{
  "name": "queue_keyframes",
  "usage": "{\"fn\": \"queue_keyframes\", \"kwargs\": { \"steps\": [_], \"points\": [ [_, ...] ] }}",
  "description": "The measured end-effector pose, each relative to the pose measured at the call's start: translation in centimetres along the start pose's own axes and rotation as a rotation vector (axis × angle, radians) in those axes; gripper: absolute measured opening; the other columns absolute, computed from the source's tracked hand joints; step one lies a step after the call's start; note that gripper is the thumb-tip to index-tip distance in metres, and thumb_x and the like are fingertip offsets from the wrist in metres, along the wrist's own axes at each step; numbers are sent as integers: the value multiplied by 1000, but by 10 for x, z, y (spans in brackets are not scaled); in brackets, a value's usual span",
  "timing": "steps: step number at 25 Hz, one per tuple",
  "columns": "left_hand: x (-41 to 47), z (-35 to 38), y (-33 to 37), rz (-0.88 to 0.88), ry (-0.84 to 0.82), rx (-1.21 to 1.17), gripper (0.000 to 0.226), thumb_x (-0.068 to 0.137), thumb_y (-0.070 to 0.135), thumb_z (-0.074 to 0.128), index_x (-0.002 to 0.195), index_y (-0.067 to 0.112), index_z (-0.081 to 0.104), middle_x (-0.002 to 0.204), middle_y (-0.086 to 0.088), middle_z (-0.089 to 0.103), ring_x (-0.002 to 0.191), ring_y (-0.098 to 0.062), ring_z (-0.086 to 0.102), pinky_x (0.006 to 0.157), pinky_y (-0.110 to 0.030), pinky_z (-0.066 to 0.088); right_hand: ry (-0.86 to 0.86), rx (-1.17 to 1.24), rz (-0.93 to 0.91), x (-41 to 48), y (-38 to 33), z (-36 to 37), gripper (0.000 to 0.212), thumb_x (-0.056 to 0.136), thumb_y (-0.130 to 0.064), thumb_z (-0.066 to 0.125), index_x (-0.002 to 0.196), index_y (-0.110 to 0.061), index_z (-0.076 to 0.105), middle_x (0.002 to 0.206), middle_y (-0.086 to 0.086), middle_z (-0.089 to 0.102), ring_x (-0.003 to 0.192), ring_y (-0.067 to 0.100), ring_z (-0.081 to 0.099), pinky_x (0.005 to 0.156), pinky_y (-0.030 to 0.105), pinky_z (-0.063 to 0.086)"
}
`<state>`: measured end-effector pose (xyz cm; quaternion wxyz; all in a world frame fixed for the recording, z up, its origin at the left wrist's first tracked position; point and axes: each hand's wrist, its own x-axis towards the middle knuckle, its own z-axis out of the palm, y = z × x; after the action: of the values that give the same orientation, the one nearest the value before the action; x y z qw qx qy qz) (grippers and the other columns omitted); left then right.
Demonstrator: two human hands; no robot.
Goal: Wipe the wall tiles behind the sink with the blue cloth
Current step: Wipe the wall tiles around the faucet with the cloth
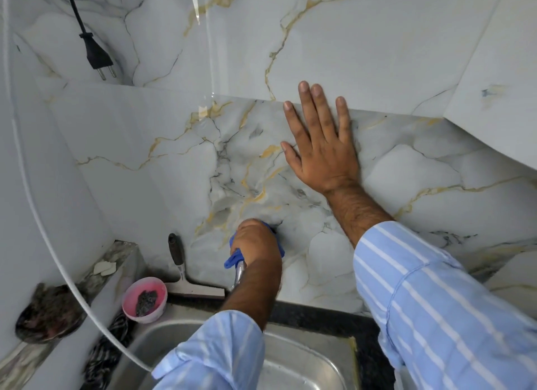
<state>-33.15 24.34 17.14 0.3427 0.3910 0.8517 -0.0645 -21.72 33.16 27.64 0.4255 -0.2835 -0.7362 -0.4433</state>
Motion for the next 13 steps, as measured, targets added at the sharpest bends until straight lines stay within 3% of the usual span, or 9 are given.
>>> {"fn": "queue_keyframes", "kwargs": {
  "steps": [3,4,6,8,9,10,11,12,13],
  "points": [
    [9,10,-16,80,326,-74,34,79,26,67,110,12,66,105,-6,68,94,-26,67,74,-33,48,6,2,-4,-1,-1,0,64,113,-48,37,168,-16,28,173,15,26,161,33,29,131,57,13],
    [15,5,-26,135,337,-188,33,87,25,64,115,8,65,111,-10,68,102,-29,66,79,-34,48,12,6,-4,-2,-1,1,64,113,-48,37,168,-16,28,173,15,26,161,33,29,131,57,13],
    [21,-5,-52,255,134,-727,31,93,24,63,113,1,65,104,-16,70,95,-31,68,78,-36,50,16,9,0,-2,-1,1,64,113,-48,36,168,-16,27,173,15,25,161,33,29,132,57,11],
    [13,0,-70,330,-332,-1384,26,95,20,63,111,1,68,97,-16,74,82,-29,72,72,-36,58,13,8,2,-2,-1,2,65,113,-48,35,168,-16,25,173,15,25,162,33,28,132,56,9],
    [15,6,-77,331,-478,-1560,25,96,19,62,112,2,69,101,-16,74,83,-29,73,71,-38,60,16,10,1,-2,-1,2,65,113,-48,35,169,-16,25,173,15,25,162,33,28,132,56,8],
    [19,9,-78,328,-524,-1597,28,95,19,62,116,2,68,107,-17,73,86,-30,73,74,-39,60,19,11,1,-2,-1,3,65,113,-47,35,168,-16,25,173,15,25,162,33,28,132,56,8],
    [21,9,-76,328,-449,-1515,33,94,21,63,119,1,67,112,-18,71,90,-31,71,78,-39,59,18,12,1,-3,-1,3,64,113,-47,35,168,-16,26,173,15,25,162,32,28,132,57,9],
    [21,5,-71,324,-294,-1251,37,94,24,64,121,0,65,117,-19,69,94,-31,68,81,-38,56,19,11,2,-3,-2,2,64,113,-47,35,168,-16,26,173,15,26,161,32,29,132,57,10],
    [20,1,-60,271,-66,-843,37,94,26,62,121,1,64,119,-18,68,99,-31,66,81,-37,52,20,8,3,-2,-2,2,64,113,-47,35,168,-16,26,173,15,26,161,32,29,131,57,11]
  ]
}}
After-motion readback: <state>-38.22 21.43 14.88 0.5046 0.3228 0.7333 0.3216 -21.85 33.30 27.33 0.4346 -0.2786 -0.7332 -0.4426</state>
